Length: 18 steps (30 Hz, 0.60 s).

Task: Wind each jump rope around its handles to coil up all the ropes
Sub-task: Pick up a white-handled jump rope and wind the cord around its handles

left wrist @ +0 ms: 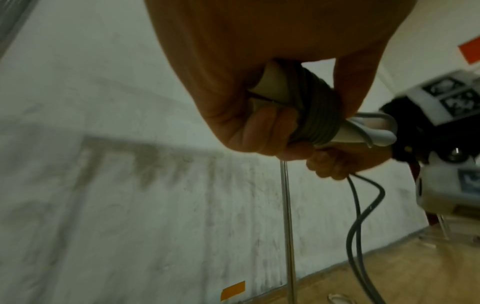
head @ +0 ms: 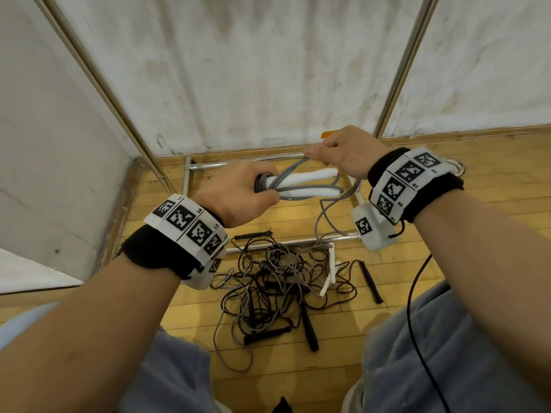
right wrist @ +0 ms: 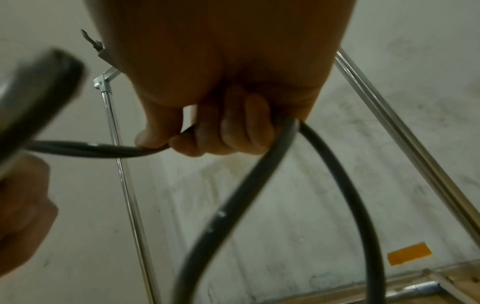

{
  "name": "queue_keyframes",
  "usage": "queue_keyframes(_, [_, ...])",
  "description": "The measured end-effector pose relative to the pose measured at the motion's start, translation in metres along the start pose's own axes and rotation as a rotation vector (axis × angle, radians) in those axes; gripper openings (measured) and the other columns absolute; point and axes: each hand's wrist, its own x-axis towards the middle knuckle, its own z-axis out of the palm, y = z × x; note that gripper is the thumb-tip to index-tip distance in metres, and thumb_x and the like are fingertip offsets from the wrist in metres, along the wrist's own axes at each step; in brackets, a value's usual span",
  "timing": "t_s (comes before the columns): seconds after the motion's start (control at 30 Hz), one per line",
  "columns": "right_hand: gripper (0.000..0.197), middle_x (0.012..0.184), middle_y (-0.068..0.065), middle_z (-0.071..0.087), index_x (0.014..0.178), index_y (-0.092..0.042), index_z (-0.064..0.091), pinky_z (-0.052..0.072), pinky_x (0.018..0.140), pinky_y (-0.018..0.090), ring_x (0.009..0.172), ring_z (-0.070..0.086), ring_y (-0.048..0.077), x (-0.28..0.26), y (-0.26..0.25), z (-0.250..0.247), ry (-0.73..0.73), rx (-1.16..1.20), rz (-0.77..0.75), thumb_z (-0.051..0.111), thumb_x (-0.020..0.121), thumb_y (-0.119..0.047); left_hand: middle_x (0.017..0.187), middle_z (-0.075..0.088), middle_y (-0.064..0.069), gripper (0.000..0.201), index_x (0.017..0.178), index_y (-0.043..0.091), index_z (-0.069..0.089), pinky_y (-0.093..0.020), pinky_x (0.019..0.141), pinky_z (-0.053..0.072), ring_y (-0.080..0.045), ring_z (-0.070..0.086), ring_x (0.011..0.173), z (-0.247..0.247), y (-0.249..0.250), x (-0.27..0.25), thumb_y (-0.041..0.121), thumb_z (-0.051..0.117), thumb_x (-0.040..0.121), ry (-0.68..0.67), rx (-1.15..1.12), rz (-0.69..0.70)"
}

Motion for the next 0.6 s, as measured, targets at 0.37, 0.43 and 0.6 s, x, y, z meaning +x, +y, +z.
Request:
queue_keyframes(0.37, [0.047,0.045,-0.011,0.034,0.06,-0.019,0.044,0.023,0.043,0.021,0.043,0.025,0.009,-0.004,-0.015,0.041,-0.377,0.269,0.087,0.041,0.093,-0.052,0.058,0.06,-0.009,0.017,0.08,0.011,0.051,-0.022,0.041,0.031,-0.011,0.043,0.04,-0.007,0.015,-0.001,0.022,0.06,0.07,0.219,-0.641,-0.152])
queue_keyframes(0.43, [0.053,0.048,-0.009,0.033,0.059,-0.02,0.042,0.022,0.044,0.023,0.046,0.023,0.011,-0.006,-0.02,0.047,-0.394,0.326,0.099,0.035,0.09,-0.062,0.058,0.058,-0.011,0.014,0.082,0.01,0.048,-0.02,0.038,0.03,-0.012,0.042,0.038,-0.007,0.015,0.001,0.016,0.06,0.078,0.262,-0.713,-0.182])
queue_keyframes(0.6, [0.061,0.047,-0.006,0.037,0.057,-0.017,0.041,0.026,0.041,0.021,0.041,0.027,0.011,-0.01,-0.028,0.064,-0.355,0.326,0.11,0.02,0.093,-0.063,0.058,0.057,-0.01,0.013,0.09,0.017,0.043,-0.02,0.039,0.025,-0.018,0.04,0.039,-0.006,0.011,0.006,0.007,0.052,0.091,0.325,-0.787,-0.273])
